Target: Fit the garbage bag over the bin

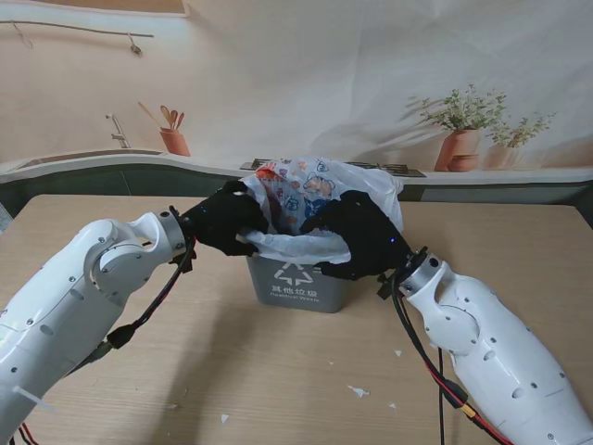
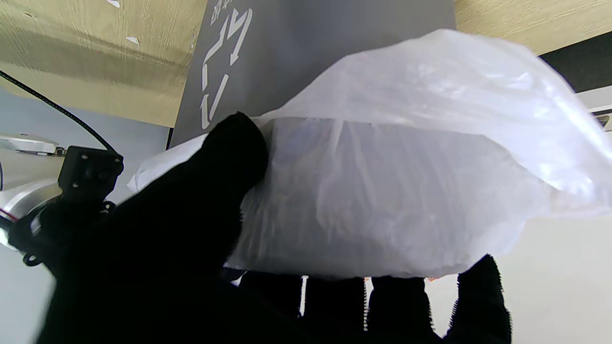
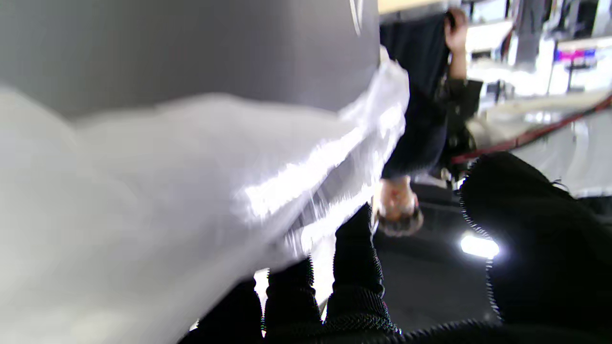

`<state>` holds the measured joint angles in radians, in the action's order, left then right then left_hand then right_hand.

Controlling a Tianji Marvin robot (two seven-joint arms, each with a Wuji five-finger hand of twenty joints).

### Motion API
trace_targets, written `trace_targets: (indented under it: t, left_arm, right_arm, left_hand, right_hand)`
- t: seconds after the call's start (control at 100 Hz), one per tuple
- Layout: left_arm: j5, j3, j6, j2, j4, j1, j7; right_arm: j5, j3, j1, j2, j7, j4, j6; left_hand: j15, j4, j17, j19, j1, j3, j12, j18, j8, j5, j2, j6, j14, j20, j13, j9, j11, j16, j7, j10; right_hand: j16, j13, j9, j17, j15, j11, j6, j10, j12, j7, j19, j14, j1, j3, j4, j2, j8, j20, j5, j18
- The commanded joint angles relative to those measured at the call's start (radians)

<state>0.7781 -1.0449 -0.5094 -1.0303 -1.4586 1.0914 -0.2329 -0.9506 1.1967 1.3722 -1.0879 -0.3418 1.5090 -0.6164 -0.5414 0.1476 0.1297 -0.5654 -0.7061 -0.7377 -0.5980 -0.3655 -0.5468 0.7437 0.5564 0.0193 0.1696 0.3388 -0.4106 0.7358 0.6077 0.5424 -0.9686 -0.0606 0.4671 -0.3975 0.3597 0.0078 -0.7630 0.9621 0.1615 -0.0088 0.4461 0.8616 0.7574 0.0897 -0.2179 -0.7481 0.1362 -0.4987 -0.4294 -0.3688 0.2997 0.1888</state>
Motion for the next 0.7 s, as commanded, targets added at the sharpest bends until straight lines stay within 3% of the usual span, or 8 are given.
trace_targets:
  t: [0.0, 0.17, 0.29, 0.37, 0.46, 0.56, 0.69]
  left_arm:
    - [0.002, 0.009, 0.009, -0.002, 0.012, 0.001, -0.025]
    - [0.0, 0.019, 0.015, -0.003, 0.016, -0.005, -0.027]
    - [0.003, 0.022, 0.015, -0.003, 0.016, -0.007, -0.026]
    - [0.007, 0.022, 0.015, -0.003, 0.015, -0.007, -0.024]
    - [0.006, 0.026, 0.016, -0.003, 0.017, -0.008, -0.023]
    - [0.006, 0.032, 0.014, -0.004, 0.02, -0.012, -0.021]
    - [0.002, 0.042, 0.014, -0.004, 0.027, -0.021, -0.022]
  right_arm:
    - [0.002, 0.018, 0.012, -0.012, 0.009, 0.031, -0.01]
    - [0.118, 0.078, 0.044, -0.037, 0.023, 0.083, -0.047]
    - [0.137, 0.115, 0.033, -0.048, -0.005, 0.101, -0.055]
    - [0.123, 0.128, 0.009, -0.049, -0.032, 0.095, -0.043]
    - [0.069, 0.128, -0.037, -0.04, -0.048, 0.068, 0.02]
    - [0.06, 0.11, -0.083, -0.031, -0.015, 0.039, 0.124]
    - [0.081, 0.079, -0.128, -0.022, 0.091, 0.02, 0.256]
  left_hand:
    - [-0.032, -0.01, -0.031, -0.142, -0.044, -0.089, -0.033, -0.036, -0.039, 0.061, -0.011, -0.001, -0.006, 0.011, -0.044, 0.024, -0.008, 0.026, -0.061, 0.004]
    - [-0.045, -0.016, -0.031, -0.142, -0.041, -0.097, -0.045, -0.039, -0.049, 0.064, -0.002, 0.002, -0.007, 0.01, -0.053, 0.031, -0.005, 0.036, -0.065, 0.004]
    - [-0.049, -0.017, -0.031, -0.144, -0.039, -0.102, -0.049, -0.039, -0.051, 0.065, 0.0, -0.001, -0.003, 0.01, -0.056, 0.033, -0.007, 0.041, -0.065, 0.0]
    - [-0.052, -0.017, -0.031, -0.145, -0.038, -0.103, -0.051, -0.04, -0.052, 0.067, 0.002, 0.001, -0.002, 0.011, -0.061, 0.037, -0.006, 0.044, -0.065, 0.0]
    - [-0.055, -0.017, -0.031, -0.147, -0.037, -0.105, -0.053, -0.041, -0.053, 0.068, 0.004, 0.001, 0.0, 0.012, -0.063, 0.039, -0.007, 0.047, -0.065, 0.0]
    - [-0.056, -0.016, -0.031, -0.149, -0.035, -0.104, -0.054, -0.041, -0.053, 0.068, 0.003, 0.003, 0.0, 0.013, -0.063, 0.038, -0.009, 0.049, -0.064, 0.001]
    - [-0.056, -0.016, -0.031, -0.151, -0.037, -0.106, -0.056, -0.041, -0.053, 0.068, 0.002, 0.002, 0.0, 0.015, -0.063, 0.038, -0.009, 0.051, -0.063, 0.0]
  right_hand:
    - [-0.008, -0.006, -0.001, 0.016, 0.007, -0.023, 0.044, -0.022, -0.012, -0.017, -0.032, -0.015, 0.055, 0.03, -0.042, 0.037, -0.007, -0.034, -0.013, 0.001]
    - [0.016, -0.094, 0.116, 0.079, -0.048, 0.013, 0.04, -0.017, 0.008, -0.018, 0.048, -0.003, 0.042, 0.009, -0.054, 0.029, -0.008, -0.089, 0.071, 0.005]
    - [0.04, -0.117, 0.153, 0.08, -0.096, 0.046, 0.011, -0.015, 0.03, 0.0, 0.174, 0.0, 0.038, -0.063, -0.041, 0.014, -0.01, -0.11, 0.101, -0.01]
    - [0.042, -0.064, 0.111, 0.052, -0.092, 0.049, -0.036, -0.008, 0.032, 0.009, 0.213, -0.006, 0.037, -0.087, -0.036, 0.011, -0.005, -0.091, 0.076, -0.028]
    - [0.022, 0.044, 0.001, -0.005, -0.043, 0.022, -0.107, 0.014, 0.018, 0.006, 0.211, -0.008, 0.041, -0.069, -0.034, 0.021, 0.007, -0.074, 0.007, -0.053]
    - [-0.006, 0.135, -0.101, -0.062, 0.005, -0.016, -0.18, 0.047, -0.01, -0.007, 0.158, -0.005, 0.044, -0.008, -0.037, 0.037, 0.038, -0.052, -0.06, -0.063]
    - [-0.048, 0.172, -0.15, -0.077, 0.074, -0.065, -0.262, 0.086, -0.043, -0.05, 0.043, 0.01, 0.059, 0.095, -0.047, 0.057, 0.111, -0.062, -0.101, -0.054]
